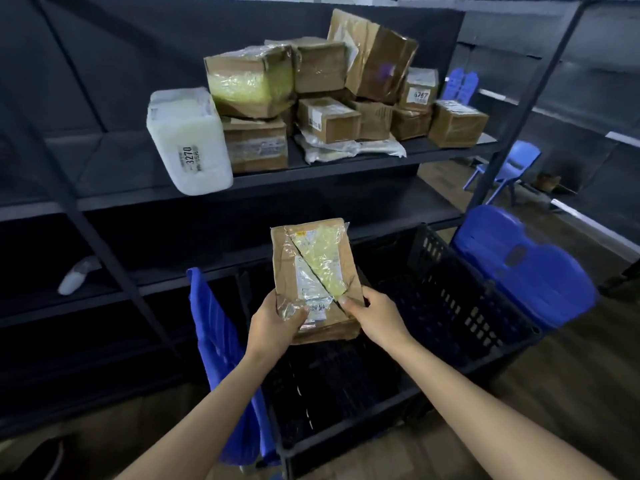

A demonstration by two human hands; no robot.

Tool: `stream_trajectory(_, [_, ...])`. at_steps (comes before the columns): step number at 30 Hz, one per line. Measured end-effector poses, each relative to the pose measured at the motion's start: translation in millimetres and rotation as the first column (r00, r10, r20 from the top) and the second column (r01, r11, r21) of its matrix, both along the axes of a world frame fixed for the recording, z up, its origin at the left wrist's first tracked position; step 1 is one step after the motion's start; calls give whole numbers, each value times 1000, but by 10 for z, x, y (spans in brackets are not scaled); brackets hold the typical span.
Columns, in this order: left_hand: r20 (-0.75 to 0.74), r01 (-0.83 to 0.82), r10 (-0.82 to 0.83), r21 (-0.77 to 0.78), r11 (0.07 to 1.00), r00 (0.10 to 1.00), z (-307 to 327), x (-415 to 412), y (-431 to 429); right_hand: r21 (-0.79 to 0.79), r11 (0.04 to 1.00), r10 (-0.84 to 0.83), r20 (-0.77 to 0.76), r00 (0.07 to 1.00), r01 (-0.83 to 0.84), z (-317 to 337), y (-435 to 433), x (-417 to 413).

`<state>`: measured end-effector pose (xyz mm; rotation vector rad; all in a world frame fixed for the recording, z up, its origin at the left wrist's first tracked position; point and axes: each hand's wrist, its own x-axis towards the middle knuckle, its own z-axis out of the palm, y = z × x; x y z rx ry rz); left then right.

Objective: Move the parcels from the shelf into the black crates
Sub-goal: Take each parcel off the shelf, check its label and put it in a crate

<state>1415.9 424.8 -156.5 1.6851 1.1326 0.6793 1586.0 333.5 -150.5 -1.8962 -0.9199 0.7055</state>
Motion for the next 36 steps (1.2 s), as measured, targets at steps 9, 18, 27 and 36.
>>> stream_trajectory(9, [-8,-179,178,-24,984,984,-94,416,356,-66,973,221,-8,975,-221,-176,715,582])
stream_trajectory(18, [-2,-267,268,-50,962,964,-188,585,404,-22,960,278,-64,958,-280,-259,903,757])
stream_trajectory(27, [204,-324,304,71,944,931,397,466,90,253,921,319,-54,946,-296,325,647,652])
stream_trajectory(36, [311,-264,215,126,956,926,736,442,-21,338,907,293,-76,953,-252,618,490,621])
